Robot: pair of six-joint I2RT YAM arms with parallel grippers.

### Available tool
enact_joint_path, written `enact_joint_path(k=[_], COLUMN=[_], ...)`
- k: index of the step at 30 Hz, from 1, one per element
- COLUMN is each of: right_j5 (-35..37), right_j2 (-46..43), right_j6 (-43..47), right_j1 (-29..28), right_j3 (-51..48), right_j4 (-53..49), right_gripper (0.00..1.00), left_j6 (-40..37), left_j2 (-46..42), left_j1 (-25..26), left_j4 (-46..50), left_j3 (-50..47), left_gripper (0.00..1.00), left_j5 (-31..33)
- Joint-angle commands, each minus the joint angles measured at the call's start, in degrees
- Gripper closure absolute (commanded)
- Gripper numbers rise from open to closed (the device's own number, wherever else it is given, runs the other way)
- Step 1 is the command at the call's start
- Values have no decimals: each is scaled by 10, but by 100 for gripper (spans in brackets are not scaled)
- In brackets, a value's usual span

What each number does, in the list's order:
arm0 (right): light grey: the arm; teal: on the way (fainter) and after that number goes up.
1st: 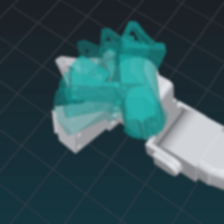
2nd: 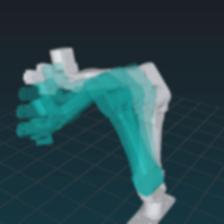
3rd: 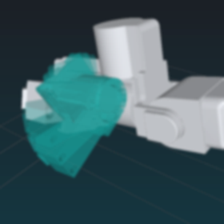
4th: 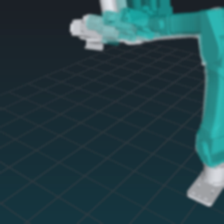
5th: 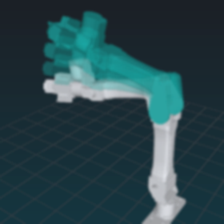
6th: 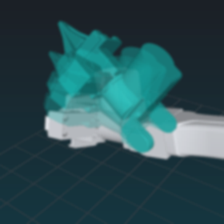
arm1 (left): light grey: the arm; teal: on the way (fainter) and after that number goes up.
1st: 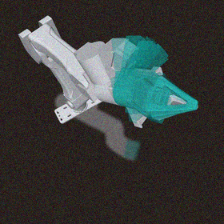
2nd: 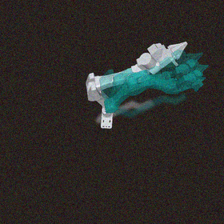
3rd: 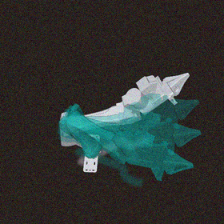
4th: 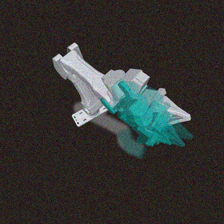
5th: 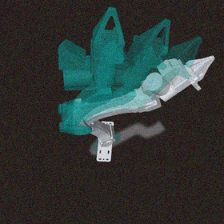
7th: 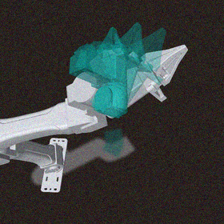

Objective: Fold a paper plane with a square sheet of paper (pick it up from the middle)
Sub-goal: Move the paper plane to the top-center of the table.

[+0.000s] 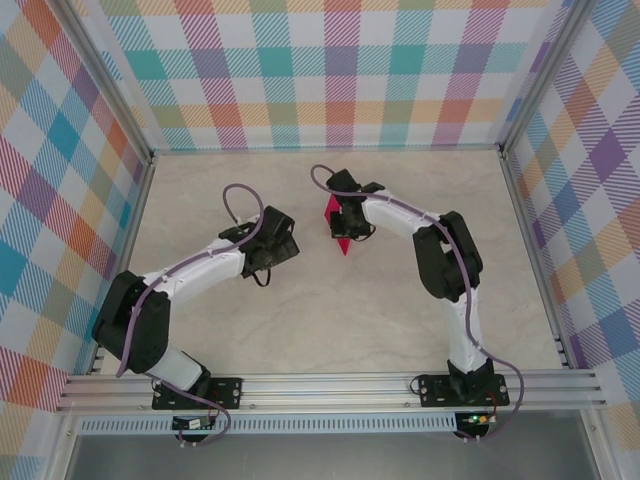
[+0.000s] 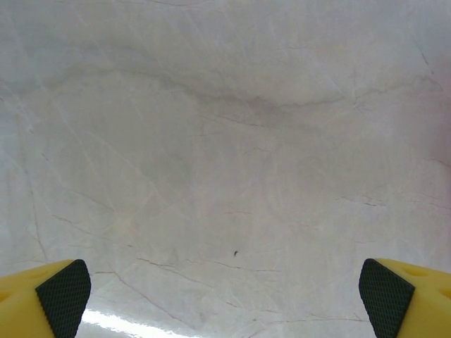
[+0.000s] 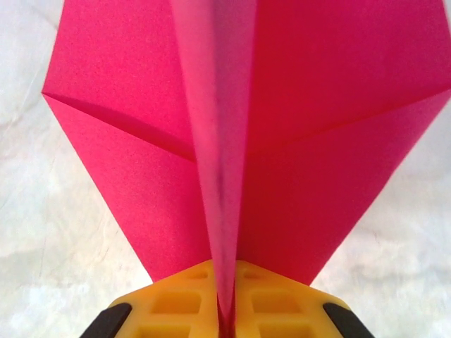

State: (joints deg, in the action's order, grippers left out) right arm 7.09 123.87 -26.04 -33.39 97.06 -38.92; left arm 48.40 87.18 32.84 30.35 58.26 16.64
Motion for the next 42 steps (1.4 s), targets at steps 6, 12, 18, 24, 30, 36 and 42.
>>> enact_joint_path(k=[6,12,18,24,30,36,42], right_j5=[-5,-8,-7,-13,-16,-18,35], right_j2=[71,106,127,138,129,59,-49], right_j6=[22,21,16,5,0,-12,-28], right_j1=[15,18,19,19,19,19,22], right_j3=[110,151,172,161,164,218,205], right_j4=[-78,-101,-112,-107,-110,-151,-160], right_gripper=[86,84,83,82,81,63,37], left_j6=[6,4,2,3,-3,-23,-53], left_j2=[-24,-18,-12,-15,-17,-20,-38], left_j1=[-9,-9,-9,-9,-10,-12,-24], left_j4=[16,16,17,21,29,73,112], left_j3=[-21,-21,-19,-18,-10,45,99], left_gripper=[0,0,0,0,0,0,0], left_j5=[15,12,8,10,17,69,171])
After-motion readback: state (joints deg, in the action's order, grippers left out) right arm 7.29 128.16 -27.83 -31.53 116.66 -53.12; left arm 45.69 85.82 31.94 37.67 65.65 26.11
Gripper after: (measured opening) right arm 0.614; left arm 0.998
